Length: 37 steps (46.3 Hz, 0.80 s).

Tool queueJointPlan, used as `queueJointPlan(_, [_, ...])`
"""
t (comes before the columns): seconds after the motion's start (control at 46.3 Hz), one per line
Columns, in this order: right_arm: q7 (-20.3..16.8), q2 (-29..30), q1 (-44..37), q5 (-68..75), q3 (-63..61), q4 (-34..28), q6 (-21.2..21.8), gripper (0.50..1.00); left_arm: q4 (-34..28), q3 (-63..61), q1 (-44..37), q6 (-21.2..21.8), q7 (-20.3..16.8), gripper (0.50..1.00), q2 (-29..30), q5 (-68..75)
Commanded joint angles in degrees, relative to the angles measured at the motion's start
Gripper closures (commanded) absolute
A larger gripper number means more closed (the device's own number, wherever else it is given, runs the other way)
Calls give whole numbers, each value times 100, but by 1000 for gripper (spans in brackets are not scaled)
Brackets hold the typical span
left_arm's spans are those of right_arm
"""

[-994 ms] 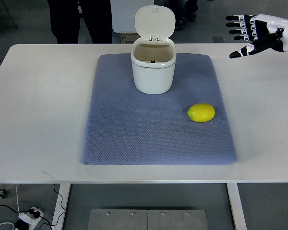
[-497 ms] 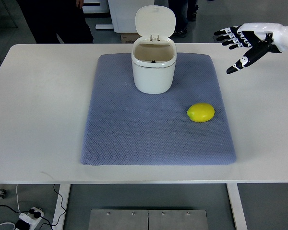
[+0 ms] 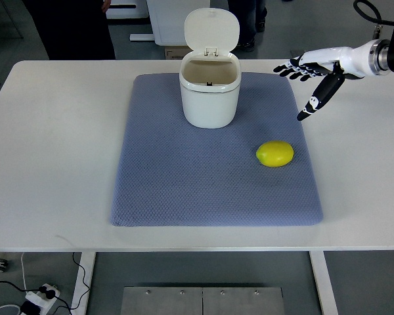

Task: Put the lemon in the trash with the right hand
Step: 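Move the right hand toward the yellow lemon, thumb lowered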

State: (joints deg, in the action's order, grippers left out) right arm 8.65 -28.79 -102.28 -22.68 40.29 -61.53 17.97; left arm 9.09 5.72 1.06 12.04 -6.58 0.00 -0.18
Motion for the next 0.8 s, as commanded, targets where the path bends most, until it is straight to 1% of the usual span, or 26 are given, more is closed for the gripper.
queueJointPlan(0.0, [-12,216,-37,1,198,1,-92,505,-3,0,0,0,-1,500,0,1])
queueJointPlan(0.216, [-3,550,-99,1,594,-17,-163,507,-3,0,0,0,-1,500,0,1])
queueJointPlan(0.778, [41,533,-134,89,638,-43,-127,500,-3,0,0,0,-1,500,0,1])
